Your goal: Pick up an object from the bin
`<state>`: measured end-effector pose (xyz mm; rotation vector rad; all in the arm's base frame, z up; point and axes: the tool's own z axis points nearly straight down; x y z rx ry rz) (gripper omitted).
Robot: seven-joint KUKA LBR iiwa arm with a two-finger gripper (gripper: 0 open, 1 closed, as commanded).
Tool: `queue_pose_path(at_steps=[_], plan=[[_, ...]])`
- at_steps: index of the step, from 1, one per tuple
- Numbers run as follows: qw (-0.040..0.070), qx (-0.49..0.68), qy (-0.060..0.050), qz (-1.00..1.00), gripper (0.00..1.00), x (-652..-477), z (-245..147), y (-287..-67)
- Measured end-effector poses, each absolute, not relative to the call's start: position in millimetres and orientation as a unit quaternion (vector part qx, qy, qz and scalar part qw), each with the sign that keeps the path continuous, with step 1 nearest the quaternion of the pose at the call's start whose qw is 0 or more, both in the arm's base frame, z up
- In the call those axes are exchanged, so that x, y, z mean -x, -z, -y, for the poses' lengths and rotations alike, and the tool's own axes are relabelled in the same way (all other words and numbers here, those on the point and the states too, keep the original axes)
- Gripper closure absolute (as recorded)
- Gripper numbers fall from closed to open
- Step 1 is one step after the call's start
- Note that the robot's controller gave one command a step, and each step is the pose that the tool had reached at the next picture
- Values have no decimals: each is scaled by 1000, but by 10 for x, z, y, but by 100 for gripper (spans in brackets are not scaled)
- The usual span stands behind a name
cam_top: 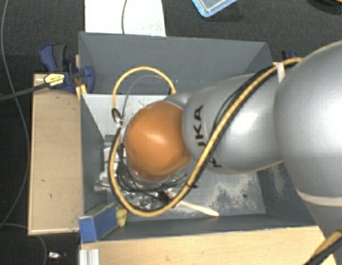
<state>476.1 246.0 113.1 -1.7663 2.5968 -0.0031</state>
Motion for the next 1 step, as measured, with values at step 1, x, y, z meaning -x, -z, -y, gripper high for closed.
queue_pose_path(at_steps=[1], plan=[[2,562,1,-827,100,-4766,-2467,-1572]])
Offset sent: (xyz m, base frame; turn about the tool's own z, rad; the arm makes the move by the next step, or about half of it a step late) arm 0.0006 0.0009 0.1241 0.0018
